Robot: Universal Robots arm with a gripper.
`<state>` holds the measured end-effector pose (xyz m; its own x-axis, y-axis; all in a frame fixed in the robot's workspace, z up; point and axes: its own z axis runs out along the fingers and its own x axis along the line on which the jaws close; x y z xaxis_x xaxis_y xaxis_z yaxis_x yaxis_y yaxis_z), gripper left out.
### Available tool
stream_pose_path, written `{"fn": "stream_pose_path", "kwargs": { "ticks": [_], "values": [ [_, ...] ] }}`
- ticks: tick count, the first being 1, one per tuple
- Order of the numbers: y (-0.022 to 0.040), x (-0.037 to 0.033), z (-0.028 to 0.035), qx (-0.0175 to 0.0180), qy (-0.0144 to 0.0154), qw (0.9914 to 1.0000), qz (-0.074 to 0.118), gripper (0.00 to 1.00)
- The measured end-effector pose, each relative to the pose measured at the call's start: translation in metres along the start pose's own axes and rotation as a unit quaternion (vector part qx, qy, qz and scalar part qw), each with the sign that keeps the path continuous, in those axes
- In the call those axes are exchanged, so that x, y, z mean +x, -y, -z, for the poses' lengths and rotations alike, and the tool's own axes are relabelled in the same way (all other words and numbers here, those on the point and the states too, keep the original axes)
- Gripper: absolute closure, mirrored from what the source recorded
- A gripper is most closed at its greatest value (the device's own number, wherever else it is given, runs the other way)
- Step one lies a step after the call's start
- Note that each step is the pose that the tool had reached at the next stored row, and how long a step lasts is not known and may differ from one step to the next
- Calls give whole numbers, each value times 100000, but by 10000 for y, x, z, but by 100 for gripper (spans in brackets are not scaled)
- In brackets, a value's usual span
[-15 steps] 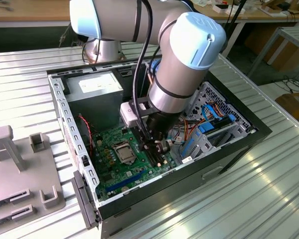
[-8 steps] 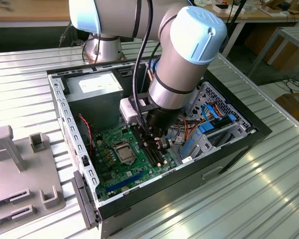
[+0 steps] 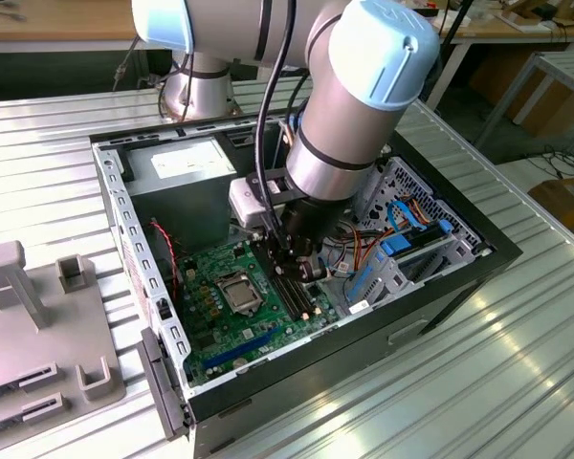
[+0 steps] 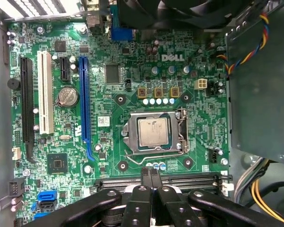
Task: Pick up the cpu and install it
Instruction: 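Install the first cpu locking lever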
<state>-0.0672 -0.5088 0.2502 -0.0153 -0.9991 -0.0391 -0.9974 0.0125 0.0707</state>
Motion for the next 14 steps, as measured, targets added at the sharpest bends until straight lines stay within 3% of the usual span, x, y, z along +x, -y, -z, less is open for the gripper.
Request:
{"fn": "stream_pose_path", "kwargs": {
  "ticks": [3,5,7,14],
  "values": [
    [0,5,-14,-49,23,100000,-7,89],
    [12,113,-57,-106,21,100000,-2,89],
    [33,151,-96,-107,28,100000,-3,89],
    [94,185,-243,-102,25,100000,-11,89]
  ]
}}
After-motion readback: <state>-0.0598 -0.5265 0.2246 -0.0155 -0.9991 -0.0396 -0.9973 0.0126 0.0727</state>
